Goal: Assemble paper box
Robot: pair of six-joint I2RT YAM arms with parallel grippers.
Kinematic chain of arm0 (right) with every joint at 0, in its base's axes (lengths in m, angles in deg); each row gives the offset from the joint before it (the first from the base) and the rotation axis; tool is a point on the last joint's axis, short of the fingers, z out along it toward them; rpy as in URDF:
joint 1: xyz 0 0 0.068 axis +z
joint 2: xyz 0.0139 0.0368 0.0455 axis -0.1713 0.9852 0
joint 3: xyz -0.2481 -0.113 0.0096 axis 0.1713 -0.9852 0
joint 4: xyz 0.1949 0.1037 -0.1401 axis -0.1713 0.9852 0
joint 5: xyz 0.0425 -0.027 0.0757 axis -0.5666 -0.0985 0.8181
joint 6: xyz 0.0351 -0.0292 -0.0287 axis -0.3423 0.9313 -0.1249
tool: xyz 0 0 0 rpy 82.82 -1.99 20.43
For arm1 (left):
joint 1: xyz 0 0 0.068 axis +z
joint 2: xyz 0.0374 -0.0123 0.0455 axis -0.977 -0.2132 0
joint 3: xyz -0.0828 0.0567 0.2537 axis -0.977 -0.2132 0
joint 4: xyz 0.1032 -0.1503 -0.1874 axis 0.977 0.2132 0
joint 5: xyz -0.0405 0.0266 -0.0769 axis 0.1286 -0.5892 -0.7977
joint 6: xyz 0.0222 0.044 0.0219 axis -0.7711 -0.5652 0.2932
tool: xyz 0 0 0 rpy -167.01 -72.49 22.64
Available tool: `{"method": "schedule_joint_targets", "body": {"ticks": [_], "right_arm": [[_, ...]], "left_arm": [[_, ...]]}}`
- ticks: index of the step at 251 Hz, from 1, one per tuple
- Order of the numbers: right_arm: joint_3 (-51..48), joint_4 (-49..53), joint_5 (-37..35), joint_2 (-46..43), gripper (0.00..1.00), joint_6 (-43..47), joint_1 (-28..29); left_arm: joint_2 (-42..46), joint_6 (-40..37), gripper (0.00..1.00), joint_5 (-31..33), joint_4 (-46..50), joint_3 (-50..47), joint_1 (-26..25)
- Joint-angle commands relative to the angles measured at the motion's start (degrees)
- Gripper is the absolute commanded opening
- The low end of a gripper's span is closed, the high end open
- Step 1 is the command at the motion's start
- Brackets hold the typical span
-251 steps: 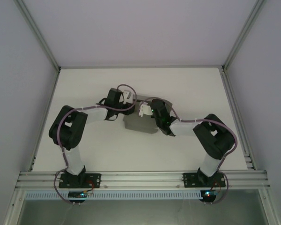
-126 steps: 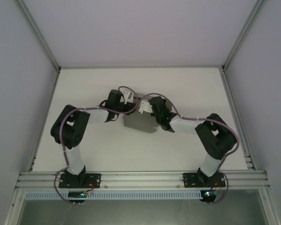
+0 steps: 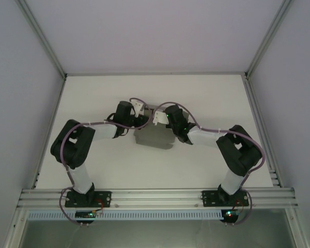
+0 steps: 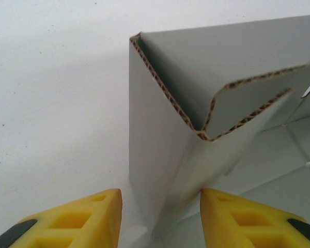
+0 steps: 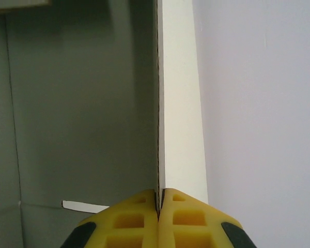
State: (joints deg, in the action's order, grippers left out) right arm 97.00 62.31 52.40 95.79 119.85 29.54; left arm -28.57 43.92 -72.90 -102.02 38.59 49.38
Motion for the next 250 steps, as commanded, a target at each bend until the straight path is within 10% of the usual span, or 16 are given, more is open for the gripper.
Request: {"method": "schedule_joint_targets", "body": {"ticks": [1,34,77,150,174,206,250], "right_arm": [[0.0,10.0,5.6,1.8,0.00,-1.4,0.8],[1.4,14.1,8.2,2.0,0.00,-1.5,1.0],[1.9,14.1,6.7,2.6,0.00,-1.5,0.9],[1.8,9.2,0.1,2.7,0.00,-2.9,1.4],[1.7,9.3,-0.7,2.7,0.00,-3.7,1.9],[1.4,9.2,-0.9,2.4,0.00,-5.2,1.9],[1.1,7.9,-2.7,2.0,0.00,-5.6,1.9]], "left_arm": [[-2.1,-0.4,0.42,-0.4,-5.3,3.0,-0.3],[-5.0,0.4,0.38,-1.5,-7.1,5.7,-0.4],[-6.9,0.5,0.00,1.8,-4.7,8.5,-0.7],[-7.3,5.9,0.00,34.4,-1.0,6.3,-4.6],[-6.6,6.9,0.00,31.4,0.4,5.6,-4.5],[-2.7,6.9,0.31,22.8,-2.9,2.0,-4.4],[3.0,6.8,0.45,16.1,-0.8,-1.2,-4.4]]}}
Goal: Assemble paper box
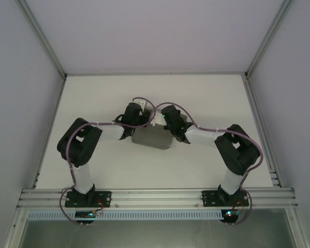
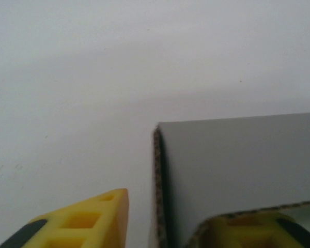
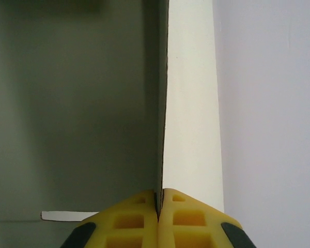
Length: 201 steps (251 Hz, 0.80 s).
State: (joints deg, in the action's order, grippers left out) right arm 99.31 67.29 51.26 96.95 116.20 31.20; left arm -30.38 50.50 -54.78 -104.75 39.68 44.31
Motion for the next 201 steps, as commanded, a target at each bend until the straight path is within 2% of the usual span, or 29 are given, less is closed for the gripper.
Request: {"method": "schedule_joint_targets", "body": {"ticks": [1,11,56,78,101,144,166,188,201], "right_arm": [[-1.2,2.9,-1.6,0.8,0.00,-1.9,0.2],[-1.3,3.0,-1.6,0.7,0.00,-2.0,0.3],[-1.7,0.8,-3.0,0.7,0.00,-1.7,0.4],[-2.0,-0.8,-3.4,0.4,0.00,-1.2,0.4],[-1.9,-1.3,-4.0,0.5,0.00,-0.2,0.6],[-1.7,-1.2,-3.1,0.6,0.00,0.2,0.8],[-1.5,-1.1,-3.1,0.7,0.00,0.4,0.9],[-1.5,-1.0,-2.8,0.8,0.00,0.7,1.1],[-1.5,-0.9,-2.6,0.8,0.00,0.8,1.2]], "left_arm": [[5.0,0.2,0.45,-2.0,2.0,-2.4,0.6],[6.4,0.5,0.47,-2.2,2.6,-3.4,0.6],[13.1,0.4,0.71,-5.6,6.2,-6.7,0.7],[15.0,0.6,0.72,-6.0,7.4,-8.0,1.0],[14.8,1.2,0.70,-6.6,8.2,-8.5,2.5],[10.3,0.0,0.62,-15.5,7.7,-6.0,4.6],[7.1,-0.9,0.57,-16.8,8.8,-3.2,4.7],[4.4,-1.1,0.48,-16.4,9.6,-0.6,5.0],[3.2,-0.4,0.37,-16.0,9.0,0.0,5.3]]}}
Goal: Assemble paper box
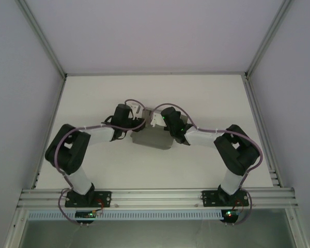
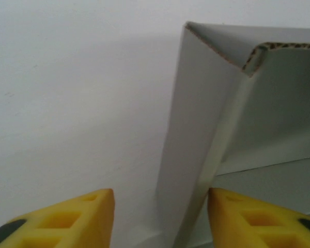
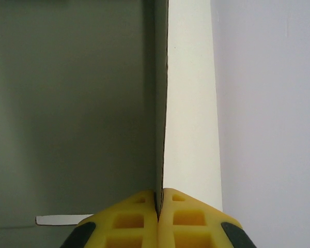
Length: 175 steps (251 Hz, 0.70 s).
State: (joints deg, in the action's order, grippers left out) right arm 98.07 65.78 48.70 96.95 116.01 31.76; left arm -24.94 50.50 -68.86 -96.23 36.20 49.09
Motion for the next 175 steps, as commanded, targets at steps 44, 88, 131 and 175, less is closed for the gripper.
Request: {"method": "schedule_joint_targets", "body": {"ticks": [44,88,131,175], "right_arm": [[-0.2,1.7,0.0,1.2,0.00,1.5,1.2],[0.0,2.7,-1.2,1.4,0.00,1.0,1.6],[-0.1,3.3,-3.4,1.5,0.00,-0.1,2.3],[-0.7,4.6,-3.3,1.2,0.00,-0.3,2.4]], "left_arm": [[-4.2,1.2,0.07,2.3,-0.7,4.3,0.7],[-6.5,3.8,0.00,19.2,6.2,7.6,-1.6],[-10.1,12.5,0.00,36.7,13.9,9.7,-3.2],[-10.6,14.7,0.00,36.6,18.1,10.2,-3.3]]}}
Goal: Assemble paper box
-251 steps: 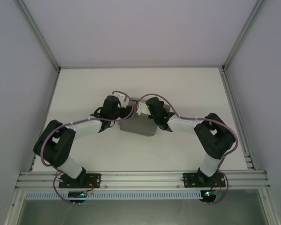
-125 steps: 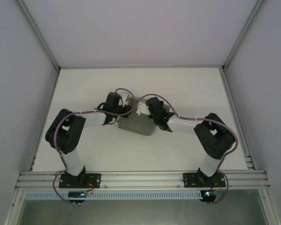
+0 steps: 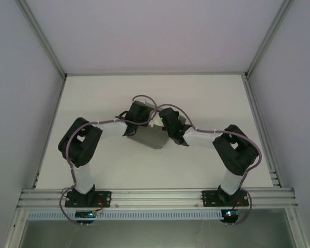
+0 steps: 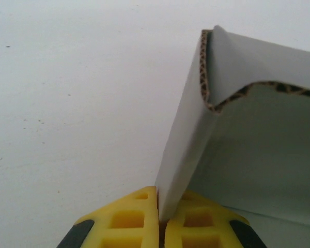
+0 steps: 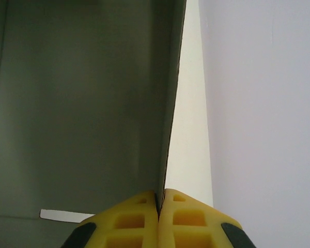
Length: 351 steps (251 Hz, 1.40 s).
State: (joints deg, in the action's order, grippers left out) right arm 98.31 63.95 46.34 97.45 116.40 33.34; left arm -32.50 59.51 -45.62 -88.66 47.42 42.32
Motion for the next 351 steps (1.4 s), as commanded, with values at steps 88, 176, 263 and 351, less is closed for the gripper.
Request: {"method": "schedule_joint_targets", "body": {"ticks": [88,176,263,351], "right_arm": [[-0.5,9.5,4.8,-0.4,0.00,-2.1,0.2],[0.6,9.8,6.3,0.2,0.00,-2.0,-0.1],[1.1,10.5,6.7,0.6,0.00,-2.1,-0.4],[-0.2,11.1,2.8,-1.5,0.00,-2.7,-0.1]], "left_arm": [[5.2,-1.9,0.19,-9.1,-4.7,-6.1,4.5],[1.9,-5.7,0.24,-10.3,-4.2,-2.2,5.1],[0.3,-6.2,0.00,-4.9,-4.6,-1.0,4.9],[-4.1,6.4,0.00,29.1,7.7,1.3,3.4]]}}
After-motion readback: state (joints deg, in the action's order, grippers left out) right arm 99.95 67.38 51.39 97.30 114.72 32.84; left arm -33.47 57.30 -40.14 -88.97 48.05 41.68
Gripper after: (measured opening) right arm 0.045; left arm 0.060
